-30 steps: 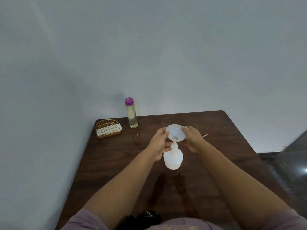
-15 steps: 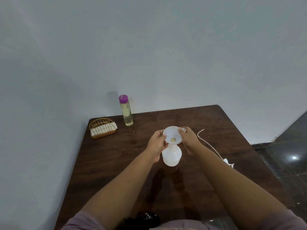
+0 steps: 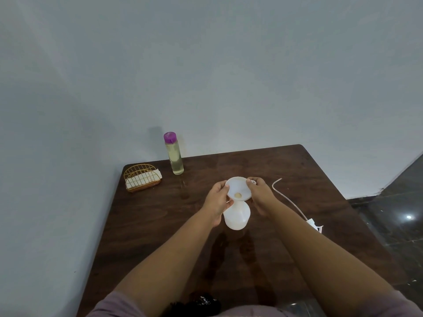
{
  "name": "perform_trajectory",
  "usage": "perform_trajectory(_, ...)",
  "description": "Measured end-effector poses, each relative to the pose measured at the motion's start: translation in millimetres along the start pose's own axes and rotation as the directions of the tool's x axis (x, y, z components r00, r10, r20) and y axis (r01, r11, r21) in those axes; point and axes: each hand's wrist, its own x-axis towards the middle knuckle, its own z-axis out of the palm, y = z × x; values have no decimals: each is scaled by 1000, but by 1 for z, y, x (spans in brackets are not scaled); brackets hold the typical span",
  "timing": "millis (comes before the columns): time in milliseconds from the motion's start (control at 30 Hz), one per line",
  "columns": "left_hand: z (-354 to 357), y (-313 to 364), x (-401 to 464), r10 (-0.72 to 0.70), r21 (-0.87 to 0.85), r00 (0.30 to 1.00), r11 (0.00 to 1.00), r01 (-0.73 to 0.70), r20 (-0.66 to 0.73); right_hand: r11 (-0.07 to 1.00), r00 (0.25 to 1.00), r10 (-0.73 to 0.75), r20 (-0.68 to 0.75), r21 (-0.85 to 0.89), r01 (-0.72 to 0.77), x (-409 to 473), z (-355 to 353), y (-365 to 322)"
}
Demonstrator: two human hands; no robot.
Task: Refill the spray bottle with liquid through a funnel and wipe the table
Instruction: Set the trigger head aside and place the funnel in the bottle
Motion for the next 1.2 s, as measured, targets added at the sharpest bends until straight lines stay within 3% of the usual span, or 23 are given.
perform_trajectory(267, 0, 1, 3, -1, 12, 1000, 1000, 1, -19, 1000, 999, -20, -35, -23, 19, 0, -2, -1)
perform_trajectory(367, -3, 2, 3, 9, 49, 999, 999, -8, -37, 981, 991, -97, -91, -174, 81, -3, -3, -4)
perform_trajectory(500, -9, 7, 4, 46, 85, 995, 996, -38, -87, 895, 949, -290, -126, -386, 223, -6, -4, -8)
perform_trajectory(800, -34, 36, 15, 172, 153, 966, 978, -143, -193, 623, 833, -542, -114, -720, 307, -17, 8, -23)
perform_trajectory(1033, -56, 60, 26, 157, 70, 937, 987, -142, -311, 510, 795, -597, 113, -711, 484, 4, 31, -57)
perform_trajectory(1200, -78, 80, 40, 163, 103, 905, 986, -133, -393, 441, 756, -586, 291, -669, 599, 34, 58, -88)
